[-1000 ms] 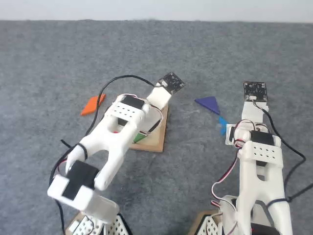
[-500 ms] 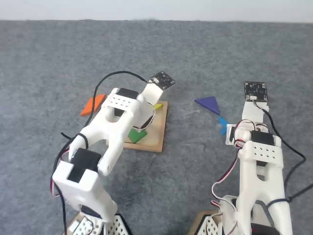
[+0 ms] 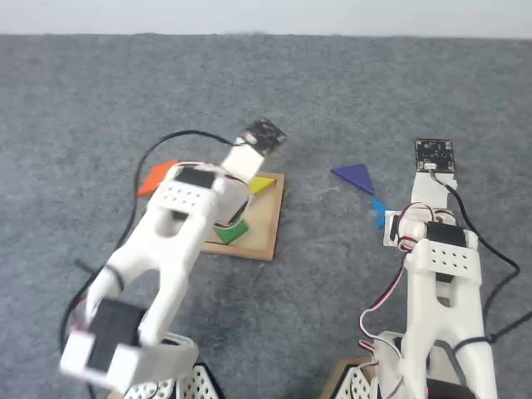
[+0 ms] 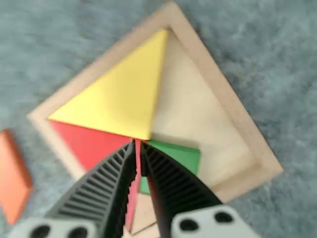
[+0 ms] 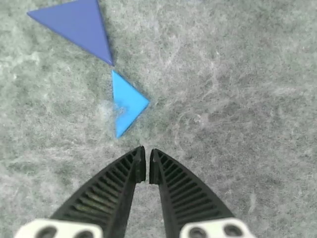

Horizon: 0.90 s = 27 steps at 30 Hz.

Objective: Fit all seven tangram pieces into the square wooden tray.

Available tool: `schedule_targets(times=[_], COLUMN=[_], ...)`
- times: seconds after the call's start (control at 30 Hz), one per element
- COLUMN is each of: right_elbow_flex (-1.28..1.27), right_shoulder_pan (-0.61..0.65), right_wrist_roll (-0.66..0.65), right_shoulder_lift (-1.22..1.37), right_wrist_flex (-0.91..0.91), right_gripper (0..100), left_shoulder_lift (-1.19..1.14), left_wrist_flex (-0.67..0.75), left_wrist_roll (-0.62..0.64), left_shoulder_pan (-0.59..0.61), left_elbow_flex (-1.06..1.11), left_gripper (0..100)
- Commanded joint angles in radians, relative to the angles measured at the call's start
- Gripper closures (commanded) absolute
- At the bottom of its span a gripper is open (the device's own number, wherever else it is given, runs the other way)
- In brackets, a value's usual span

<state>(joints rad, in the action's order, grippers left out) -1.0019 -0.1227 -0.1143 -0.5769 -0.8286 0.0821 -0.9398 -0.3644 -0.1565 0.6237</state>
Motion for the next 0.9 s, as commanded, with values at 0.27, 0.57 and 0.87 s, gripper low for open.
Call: schedule_targets(times=[0.27,0.57,0.87], right_elbow_flex=[0.164,0.273,0.535], right_shoulder_pan=[0.323,0.644,0.696], right_wrist_roll=[-0.109,0.262,0.462], right_shoulder_lift=[0.002,0.062,0.509], right_wrist_flex=[-0.134,-0.058,0.035], right_gripper=[96.1,78.6,78.3], left_shoulder_lift=[0.436,0.591,0.598], left_wrist_flex=[-0.018,0.218,0.336], left_wrist_roll=[0.19,0.011,-0.078], left_shoulder_pan=[0.322,0.482,0.517], left_elbow_flex=[0.143,0.522,0.648], left_gripper=[99,99,99])
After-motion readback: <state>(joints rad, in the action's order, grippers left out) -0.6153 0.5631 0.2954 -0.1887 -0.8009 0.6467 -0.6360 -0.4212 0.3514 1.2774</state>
